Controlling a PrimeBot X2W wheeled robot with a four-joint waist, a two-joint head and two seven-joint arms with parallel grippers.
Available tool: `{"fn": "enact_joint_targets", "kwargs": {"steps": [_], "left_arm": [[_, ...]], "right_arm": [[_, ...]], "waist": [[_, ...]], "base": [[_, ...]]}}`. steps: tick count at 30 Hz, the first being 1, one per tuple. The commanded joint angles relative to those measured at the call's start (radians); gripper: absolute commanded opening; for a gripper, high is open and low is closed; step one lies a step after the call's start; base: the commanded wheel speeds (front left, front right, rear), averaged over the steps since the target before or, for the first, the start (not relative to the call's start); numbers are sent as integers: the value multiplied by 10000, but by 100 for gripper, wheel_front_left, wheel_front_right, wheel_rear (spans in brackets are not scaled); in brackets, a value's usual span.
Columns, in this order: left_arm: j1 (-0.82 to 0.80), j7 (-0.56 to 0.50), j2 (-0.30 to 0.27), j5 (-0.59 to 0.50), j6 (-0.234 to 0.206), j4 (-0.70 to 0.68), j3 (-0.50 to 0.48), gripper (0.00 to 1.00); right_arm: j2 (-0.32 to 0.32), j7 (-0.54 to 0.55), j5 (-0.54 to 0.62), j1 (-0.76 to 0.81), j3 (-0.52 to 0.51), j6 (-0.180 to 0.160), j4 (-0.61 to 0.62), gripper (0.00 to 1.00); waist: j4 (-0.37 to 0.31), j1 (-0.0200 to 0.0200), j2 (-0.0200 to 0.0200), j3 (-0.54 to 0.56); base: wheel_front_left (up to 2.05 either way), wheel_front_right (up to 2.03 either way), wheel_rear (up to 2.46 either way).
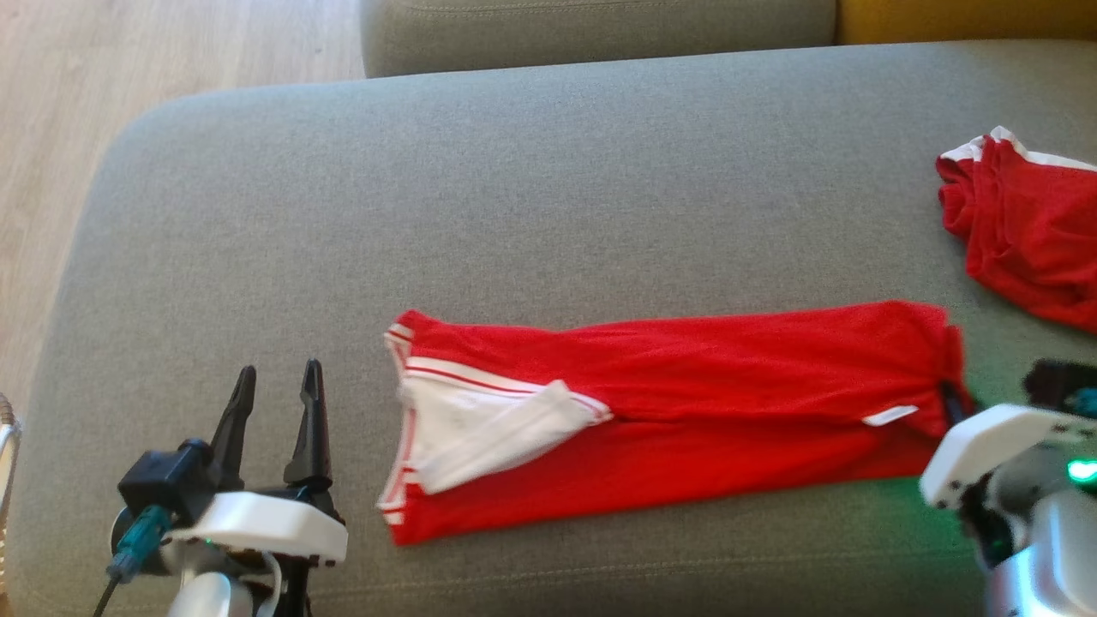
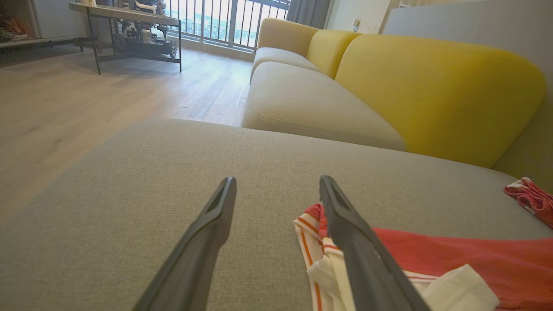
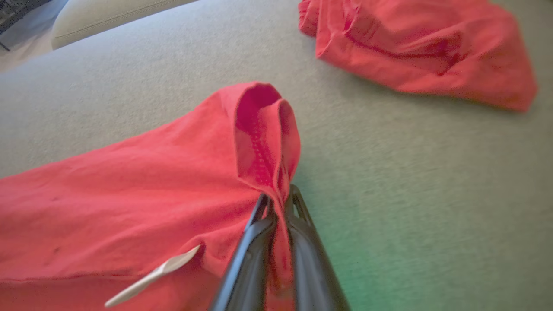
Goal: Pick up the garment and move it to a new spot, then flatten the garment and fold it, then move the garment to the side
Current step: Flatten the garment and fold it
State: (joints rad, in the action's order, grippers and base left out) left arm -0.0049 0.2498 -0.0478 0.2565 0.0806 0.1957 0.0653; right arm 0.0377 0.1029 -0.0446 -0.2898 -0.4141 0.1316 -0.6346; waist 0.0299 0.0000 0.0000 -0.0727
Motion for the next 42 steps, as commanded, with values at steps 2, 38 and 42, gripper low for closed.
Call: {"fn": "enact_joint_targets", "kwargs": {"steps": [2,38,42], "left_arm": [[-311,120,-24,-45,33,-287,-377,100],[343,120,-24,361,-101,-174,-282,100],[372,120,-24,402,-119,-120,-171,100]], "right_arm": [[288,196,412,-534,-204,-9,692,0],[126,3251,-9964,-98,6206,-9,2203,0],[126,2559,-10984,-602,7307,-9,1406,0]], "waist": [[-10,0,0,46],[830,0,0,1362],[1149,0,0,1323]], "base": [[0,0,0],[0,0,0],[0,0,0]]}}
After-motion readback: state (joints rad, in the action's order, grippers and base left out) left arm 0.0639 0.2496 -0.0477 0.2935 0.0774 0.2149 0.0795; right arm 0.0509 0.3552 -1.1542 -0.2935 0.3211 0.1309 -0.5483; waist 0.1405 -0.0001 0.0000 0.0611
